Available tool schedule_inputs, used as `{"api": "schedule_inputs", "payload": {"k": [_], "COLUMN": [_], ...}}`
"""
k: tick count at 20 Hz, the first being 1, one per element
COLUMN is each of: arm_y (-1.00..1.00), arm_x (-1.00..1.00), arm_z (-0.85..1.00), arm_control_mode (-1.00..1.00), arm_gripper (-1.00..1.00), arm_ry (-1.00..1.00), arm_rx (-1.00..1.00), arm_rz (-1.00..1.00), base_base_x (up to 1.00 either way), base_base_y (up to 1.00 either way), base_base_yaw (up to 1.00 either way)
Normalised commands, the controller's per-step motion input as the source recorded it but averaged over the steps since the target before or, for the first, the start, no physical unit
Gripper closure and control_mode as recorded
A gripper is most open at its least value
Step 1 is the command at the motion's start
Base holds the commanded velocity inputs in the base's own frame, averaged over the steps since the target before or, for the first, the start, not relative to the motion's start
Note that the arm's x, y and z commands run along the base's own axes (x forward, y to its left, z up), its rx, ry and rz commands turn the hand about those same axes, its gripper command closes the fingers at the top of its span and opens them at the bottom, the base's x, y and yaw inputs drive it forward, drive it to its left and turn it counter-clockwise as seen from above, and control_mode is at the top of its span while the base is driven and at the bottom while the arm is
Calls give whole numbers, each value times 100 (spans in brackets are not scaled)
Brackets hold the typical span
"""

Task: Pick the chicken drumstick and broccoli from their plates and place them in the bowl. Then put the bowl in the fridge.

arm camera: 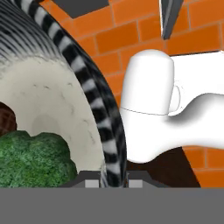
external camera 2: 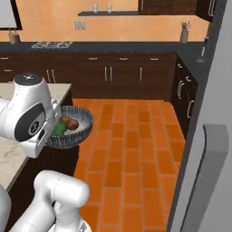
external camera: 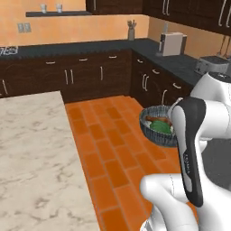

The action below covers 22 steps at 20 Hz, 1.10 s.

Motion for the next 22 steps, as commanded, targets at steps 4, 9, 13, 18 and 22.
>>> {"api": "schedule_inputs", "payload": {"k": [4,9,13,18,22], "arm_y": [0,0,0,0,0], "arm_x": [0,0,0,0,0], "arm_z": [0,0,0,0,0], "arm_control_mode": [100,100,100,100,100], "arm_gripper": [100,100,100,100,100], "arm_ry": [0,0,0,0,0], "arm_rx": [0,0,0,0,0], "arm_rz": [0,0,0,0,0], "base_base_x": [87,74,59,37,25], "base_base_y": [-4,-3,2,0,29], "base_base_yaw": [7,4,-14,-50,-90]}}
